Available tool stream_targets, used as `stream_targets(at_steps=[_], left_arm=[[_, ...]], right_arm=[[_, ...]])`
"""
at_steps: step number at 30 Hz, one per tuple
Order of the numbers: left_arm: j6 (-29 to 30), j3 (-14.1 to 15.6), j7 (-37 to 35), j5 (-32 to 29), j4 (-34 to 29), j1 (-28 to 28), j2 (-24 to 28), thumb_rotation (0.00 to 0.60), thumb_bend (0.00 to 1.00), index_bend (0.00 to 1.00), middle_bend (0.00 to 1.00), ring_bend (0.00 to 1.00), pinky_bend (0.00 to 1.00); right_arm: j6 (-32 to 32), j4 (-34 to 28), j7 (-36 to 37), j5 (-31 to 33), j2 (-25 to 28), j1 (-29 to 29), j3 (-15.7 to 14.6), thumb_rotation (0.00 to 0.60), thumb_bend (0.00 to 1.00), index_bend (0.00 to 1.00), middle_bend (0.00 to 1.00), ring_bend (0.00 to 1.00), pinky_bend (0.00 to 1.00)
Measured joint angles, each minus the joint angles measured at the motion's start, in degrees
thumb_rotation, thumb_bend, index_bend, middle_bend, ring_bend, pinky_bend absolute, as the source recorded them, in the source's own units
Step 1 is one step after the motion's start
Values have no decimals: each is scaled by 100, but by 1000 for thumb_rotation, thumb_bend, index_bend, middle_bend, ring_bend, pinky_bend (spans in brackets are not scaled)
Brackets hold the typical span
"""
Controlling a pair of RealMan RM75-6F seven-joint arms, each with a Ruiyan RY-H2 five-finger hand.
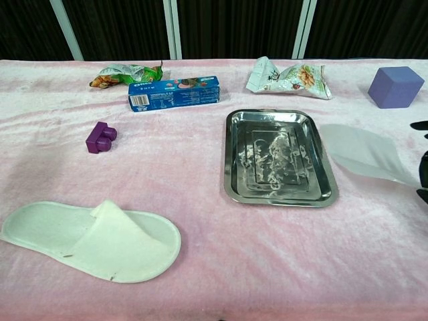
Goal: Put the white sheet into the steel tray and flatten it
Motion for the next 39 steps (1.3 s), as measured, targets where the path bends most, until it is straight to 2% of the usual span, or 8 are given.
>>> stream_targets(at_steps=[8,21,32,39], left_arm=[[-21,28,-99,-91,312,29,-233,600,375,194,64,0,0],[-8,-2,-266,-126,448,56,-249,600,375,194,64,0,0],[-30,0,-204,-155,445,49,-267,600,375,194,64,0,0],[-25,1,-222,-162,437,62,-241,600,375,194,64,0,0]], right_arm=[[-379,-489,-436,0,-79,377,107,600,445,731,38,105,178],[-624,-653,-1548,316,-432,718,344,600,446,742,38,105,178],[-910,-1641,-2789,1438,-461,848,623,600,446,752,38,106,178],[-1065,-1949,-3566,2203,-624,1140,814,600,446,752,38,105,178]])
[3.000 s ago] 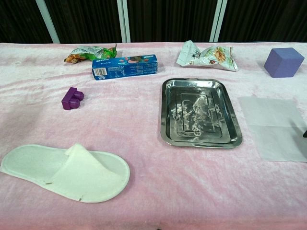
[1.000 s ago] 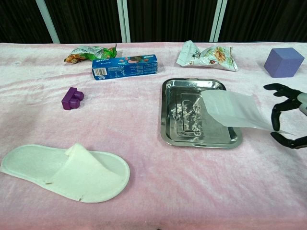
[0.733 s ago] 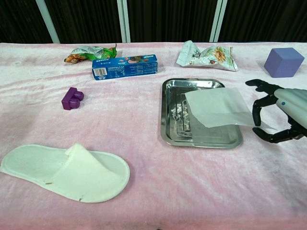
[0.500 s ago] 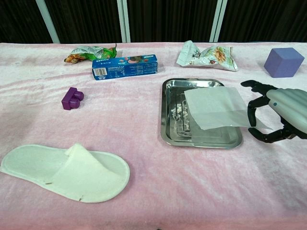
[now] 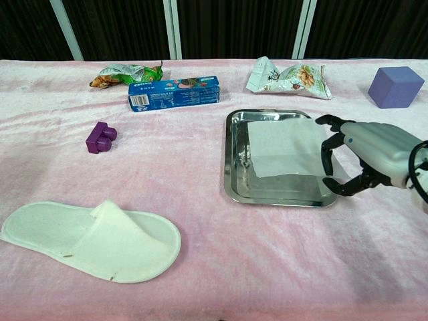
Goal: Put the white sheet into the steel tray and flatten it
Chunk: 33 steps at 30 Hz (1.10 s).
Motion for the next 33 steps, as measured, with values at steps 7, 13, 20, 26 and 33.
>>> stream_targets(at_steps=[7,13,20,26,33], left_arm=[[-18,3,-3,-11,-12,1,9,600,375,194,64,0,0],[-29,17,20,9,-11,-6,-8,600,375,194,65,0,0],[-37,17,25,1,-10,-8,-13,600,375,193,64,0,0],[-40,16,13,-1,-12,-6,-6,600,375,193,64,0,0],[-59,17,11,-6,-8,-14,-4,600,375,193,64,0,0]], right_arm=[[-64,78,-99,270,-134,182,16,600,446,752,38,106,178],[-165,171,-137,354,-138,327,-32,600,446,752,38,106,178],[-149,190,-256,497,-180,429,-55,600,446,752,38,106,178],[-160,215,-378,654,-255,582,-18,600,446,752,38,106,178],[-112,245,-517,822,-334,677,-31,600,446,751,38,105,178]])
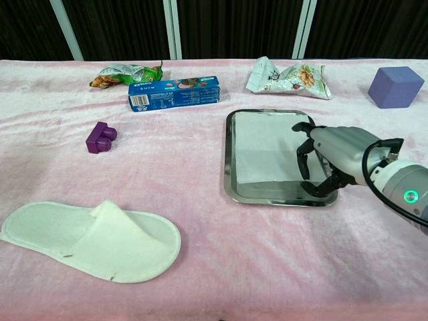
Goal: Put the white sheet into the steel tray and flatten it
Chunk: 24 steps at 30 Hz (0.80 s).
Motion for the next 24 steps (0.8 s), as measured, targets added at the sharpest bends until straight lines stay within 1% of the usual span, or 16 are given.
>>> stream_targets(at_steps=[12,21,24], left_arm=[[-2,0,9,-11,-7,1,5,600,375,194,64,0,0],[-9,0,1,-17,-4,1,13,600,375,194,64,0,0],[-9,3,7,-17,-6,2,12,600,375,193,64,0,0]], right_arm=[[158,-99,-219,370,-48,79,-61,600,446,752,38,106,178],[240,-136,-263,466,-58,127,-111,600,441,748,38,106,178],[246,-140,-234,466,-60,134,-114,600,431,680,38,105,178]])
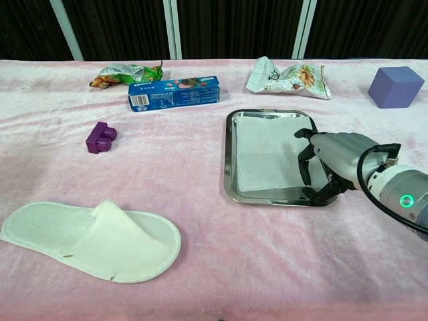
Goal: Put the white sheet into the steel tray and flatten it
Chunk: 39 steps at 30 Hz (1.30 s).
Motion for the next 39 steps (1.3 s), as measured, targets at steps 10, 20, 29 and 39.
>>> stream_targets(at_steps=[10,20,29,39], left_arm=[[11,-9,-14,-4,1,2,-2,600,375,192,64,0,0],[-1,-12,-8,-19,8,-2,3,600,375,191,64,0,0],[-1,-10,-3,-24,9,0,6,600,376,191,64,0,0],[10,-4,11,-26,-4,9,12,600,377,191,65,0,0]], right_arm=[[-1,-3,22,46,1,57,-60,600,409,495,34,102,178],[25,-22,40,47,2,97,-104,600,400,412,31,101,178],[104,-329,-69,77,120,107,-158,600,367,246,25,91,178],[105,-793,-200,326,394,147,-169,600,314,112,18,78,178]])
